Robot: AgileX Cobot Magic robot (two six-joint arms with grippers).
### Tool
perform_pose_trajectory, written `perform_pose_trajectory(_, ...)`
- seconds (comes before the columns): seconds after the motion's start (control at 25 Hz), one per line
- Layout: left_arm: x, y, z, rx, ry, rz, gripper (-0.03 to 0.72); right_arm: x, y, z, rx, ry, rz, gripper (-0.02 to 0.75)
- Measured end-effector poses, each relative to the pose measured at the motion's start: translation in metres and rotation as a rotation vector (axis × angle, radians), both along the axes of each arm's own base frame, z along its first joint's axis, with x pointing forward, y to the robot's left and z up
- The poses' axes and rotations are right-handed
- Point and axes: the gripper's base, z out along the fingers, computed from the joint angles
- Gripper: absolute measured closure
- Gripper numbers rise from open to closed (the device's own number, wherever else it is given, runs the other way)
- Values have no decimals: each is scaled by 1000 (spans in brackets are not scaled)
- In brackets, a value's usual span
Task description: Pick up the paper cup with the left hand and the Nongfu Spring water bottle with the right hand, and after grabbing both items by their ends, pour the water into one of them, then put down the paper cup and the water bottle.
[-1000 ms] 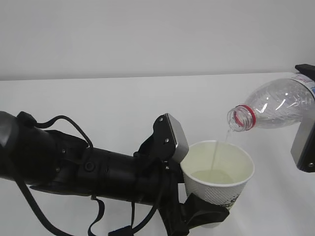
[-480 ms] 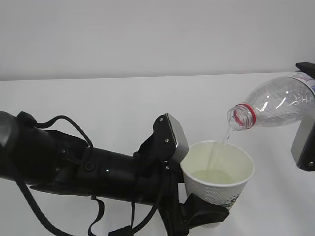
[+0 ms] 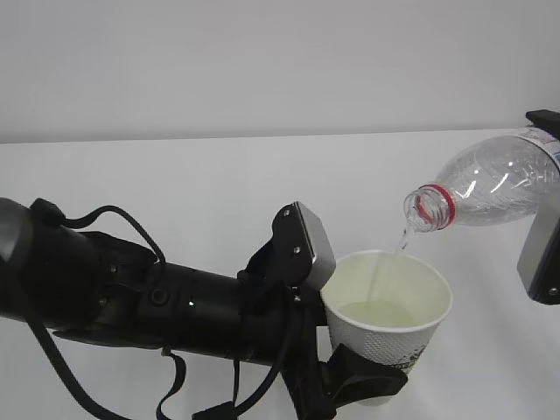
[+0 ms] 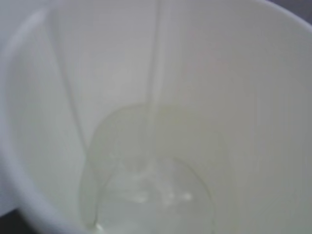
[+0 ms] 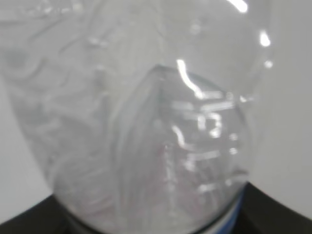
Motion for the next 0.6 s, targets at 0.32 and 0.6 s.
perform_pose_trajectory(0.32, 0, 0, 0, 0, 0, 0, 162, 0, 0, 1, 1, -4, 0, 314)
perform_pose_trajectory(0.6, 0, 0, 0, 1, -1, -2, 162, 0, 0, 1, 1, -6, 0, 314)
